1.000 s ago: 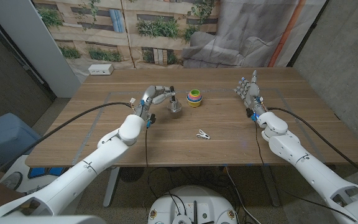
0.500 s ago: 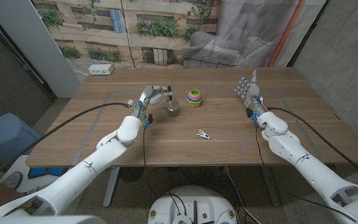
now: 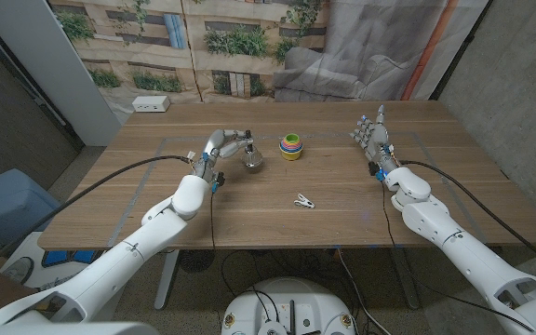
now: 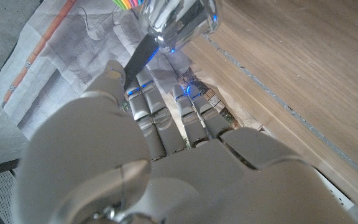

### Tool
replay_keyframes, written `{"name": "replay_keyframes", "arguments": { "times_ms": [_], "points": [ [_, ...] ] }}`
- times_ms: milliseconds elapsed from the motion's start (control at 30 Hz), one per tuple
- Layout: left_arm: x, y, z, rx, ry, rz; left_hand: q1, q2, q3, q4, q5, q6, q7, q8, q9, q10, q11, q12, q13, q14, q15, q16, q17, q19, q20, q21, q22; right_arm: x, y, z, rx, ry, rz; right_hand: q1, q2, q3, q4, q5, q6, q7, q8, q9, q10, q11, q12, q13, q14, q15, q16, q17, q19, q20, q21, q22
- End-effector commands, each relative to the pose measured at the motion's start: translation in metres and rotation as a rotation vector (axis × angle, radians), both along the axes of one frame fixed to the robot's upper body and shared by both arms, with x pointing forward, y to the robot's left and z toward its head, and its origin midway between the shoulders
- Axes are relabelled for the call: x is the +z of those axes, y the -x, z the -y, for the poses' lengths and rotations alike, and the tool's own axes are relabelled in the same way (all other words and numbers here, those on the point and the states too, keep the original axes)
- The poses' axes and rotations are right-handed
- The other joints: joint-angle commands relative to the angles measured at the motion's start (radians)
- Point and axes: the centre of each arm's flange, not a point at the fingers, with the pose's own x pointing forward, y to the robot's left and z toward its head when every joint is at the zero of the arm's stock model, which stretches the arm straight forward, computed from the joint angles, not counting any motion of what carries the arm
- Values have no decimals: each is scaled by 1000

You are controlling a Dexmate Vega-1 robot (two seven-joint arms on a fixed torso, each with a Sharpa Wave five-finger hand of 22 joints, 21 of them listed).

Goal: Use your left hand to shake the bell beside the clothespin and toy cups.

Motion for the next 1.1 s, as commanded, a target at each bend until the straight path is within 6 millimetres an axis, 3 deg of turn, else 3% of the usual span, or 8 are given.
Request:
{"name": "replay_keyframes", "arguments": {
  "times_ms": [33, 1100],
  "points": [
    [-12, -5, -4, 6, -1, -16, -3, -2, 1, 1, 6, -2, -1, 5, 6, 2, -25, 1, 5, -7, -128, -1, 4, 1, 5, -1, 3, 0, 0, 0, 0, 0, 0, 3, 98, -6, -2, 7, -14, -4, 4, 5, 3, -3, 6, 1, -2, -3, 8, 3, 7, 0, 6, 3],
    [-24, -3, -8, 25, -11, -41, -3, -3, -5, 1, 9, -33, 6, 1, 6, -36, -24, -1, 6, -16, -124, 0, 4, -7, 4, -2, 4, 0, 0, 0, 0, 0, 0, 3, 98, -6, -2, 7, -13, -3, 4, 5, 2, -5, 5, 1, -1, -4, 8, 3, 8, 0, 6, 3]
  ]
}}
